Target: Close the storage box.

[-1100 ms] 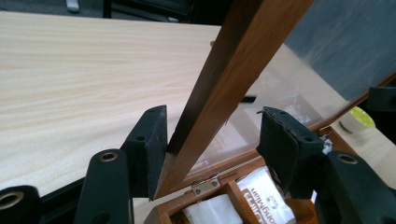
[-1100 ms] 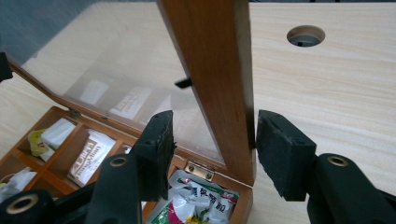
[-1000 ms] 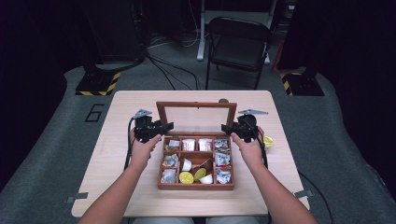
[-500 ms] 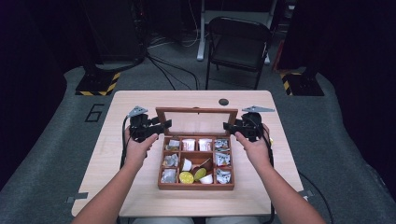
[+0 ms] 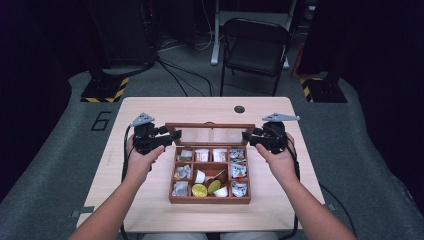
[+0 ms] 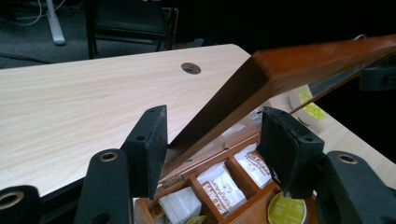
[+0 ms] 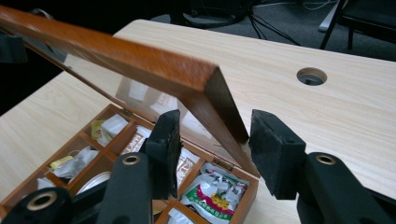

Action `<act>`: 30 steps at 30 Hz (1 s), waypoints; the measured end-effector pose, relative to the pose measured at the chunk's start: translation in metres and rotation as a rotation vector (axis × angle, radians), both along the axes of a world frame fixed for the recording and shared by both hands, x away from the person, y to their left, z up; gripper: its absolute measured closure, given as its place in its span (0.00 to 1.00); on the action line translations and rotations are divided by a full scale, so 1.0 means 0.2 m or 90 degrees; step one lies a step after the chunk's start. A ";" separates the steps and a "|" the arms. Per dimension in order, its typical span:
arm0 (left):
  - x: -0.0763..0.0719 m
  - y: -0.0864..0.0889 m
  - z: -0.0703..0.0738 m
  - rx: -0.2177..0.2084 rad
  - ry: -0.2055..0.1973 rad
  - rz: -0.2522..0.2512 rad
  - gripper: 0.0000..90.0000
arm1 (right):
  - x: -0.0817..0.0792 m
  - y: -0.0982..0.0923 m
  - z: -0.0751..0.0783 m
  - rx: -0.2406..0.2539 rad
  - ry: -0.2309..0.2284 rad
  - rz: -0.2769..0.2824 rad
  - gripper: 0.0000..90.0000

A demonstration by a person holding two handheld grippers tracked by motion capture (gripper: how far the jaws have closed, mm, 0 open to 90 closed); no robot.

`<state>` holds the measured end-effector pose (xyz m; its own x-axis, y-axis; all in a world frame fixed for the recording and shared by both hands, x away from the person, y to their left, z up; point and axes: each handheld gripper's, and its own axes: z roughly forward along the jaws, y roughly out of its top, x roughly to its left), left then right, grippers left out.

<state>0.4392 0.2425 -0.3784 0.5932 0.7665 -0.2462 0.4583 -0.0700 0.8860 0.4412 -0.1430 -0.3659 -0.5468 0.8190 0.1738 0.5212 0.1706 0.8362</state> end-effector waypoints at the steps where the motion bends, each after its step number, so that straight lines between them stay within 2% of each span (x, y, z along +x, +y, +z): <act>1: -0.01 0.00 0.01 0.000 -0.004 0.000 0.47 | -0.01 0.00 0.01 0.003 -0.002 0.002 0.59; 6: -0.04 0.01 0.03 0.000 -0.010 -0.005 0.47 | -0.04 -0.01 0.03 0.011 -0.003 0.009 0.57; 11: -0.08 0.01 0.03 0.018 -0.017 -0.011 0.47 | -0.07 -0.01 0.03 0.008 -0.008 0.014 0.55; 14: -0.09 0.03 0.04 0.001 -0.007 -0.012 0.48 | -0.08 -0.01 0.03 0.004 -0.010 0.018 0.56; 20: -0.15 0.04 0.02 0.002 0.002 -0.011 0.48 | -0.13 -0.02 0.03 0.007 -0.014 0.027 0.57; 26: -0.21 0.05 0.00 0.016 -0.004 -0.030 0.55 | -0.18 -0.03 0.00 0.005 -0.020 0.039 0.57; 30: -0.25 0.07 -0.02 0.005 -0.008 -0.036 0.55 | -0.22 -0.04 -0.02 0.012 -0.018 0.042 0.58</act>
<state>0.3883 0.2557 -0.3819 0.6389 0.7332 -0.2329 0.4419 -0.1019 0.8913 0.3973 -0.1510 -0.3701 -0.6042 0.7780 0.1722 0.4857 0.1882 0.8536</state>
